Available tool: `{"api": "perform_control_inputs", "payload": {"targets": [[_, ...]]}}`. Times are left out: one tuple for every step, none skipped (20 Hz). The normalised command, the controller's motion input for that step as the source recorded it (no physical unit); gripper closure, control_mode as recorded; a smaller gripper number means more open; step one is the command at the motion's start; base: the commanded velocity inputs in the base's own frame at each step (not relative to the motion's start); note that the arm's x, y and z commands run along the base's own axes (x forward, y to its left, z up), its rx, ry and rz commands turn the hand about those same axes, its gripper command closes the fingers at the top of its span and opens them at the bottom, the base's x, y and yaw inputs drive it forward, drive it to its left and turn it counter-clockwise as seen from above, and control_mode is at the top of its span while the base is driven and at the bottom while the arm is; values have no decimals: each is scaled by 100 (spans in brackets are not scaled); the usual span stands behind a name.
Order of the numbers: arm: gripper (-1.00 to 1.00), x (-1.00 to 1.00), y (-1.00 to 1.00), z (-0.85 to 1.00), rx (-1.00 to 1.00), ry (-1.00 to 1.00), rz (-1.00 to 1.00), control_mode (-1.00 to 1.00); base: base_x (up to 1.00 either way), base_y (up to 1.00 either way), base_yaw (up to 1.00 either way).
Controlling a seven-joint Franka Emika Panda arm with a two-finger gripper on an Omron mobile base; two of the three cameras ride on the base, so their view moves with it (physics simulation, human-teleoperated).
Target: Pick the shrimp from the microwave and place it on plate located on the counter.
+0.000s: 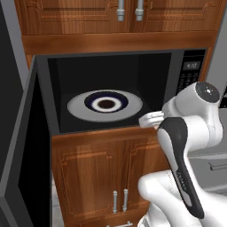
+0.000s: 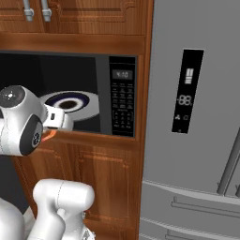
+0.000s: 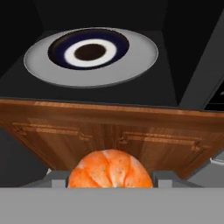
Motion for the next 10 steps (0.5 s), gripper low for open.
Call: {"api": "perform_control_inputs", "payload": {"targets": [[100, -26, 0, 0, -1, 15, 5, -100, 0, 0, 0], [100, -29, 0, 0, -4, 17, 3, -100, 0, 0, 0], [100, -29, 0, 0, -4, 18, 2, -100, 0, 0, 0], [100, -34, 0, 0, -3, 15, 1, -100, 0, 0, 0], [100, -35, 0, 0, -1, 13, 1, -100, 0, 0, 0], [100, -27, 0, 0, -1, 11, 0, -100, 0, 0, 0], [100, -16, -6, 0, 0, 7, 0, -100, 0, 0, 0], [100, -18, -9, 0, 0, 2, 0, -100, 0, 0, 0], [100, -19, -15, 0, 0, 0, 0, -100, 0, 0, 0], [100, -16, -13, 0, 0, 0, 0, -100, 0, 0, 0]]}}
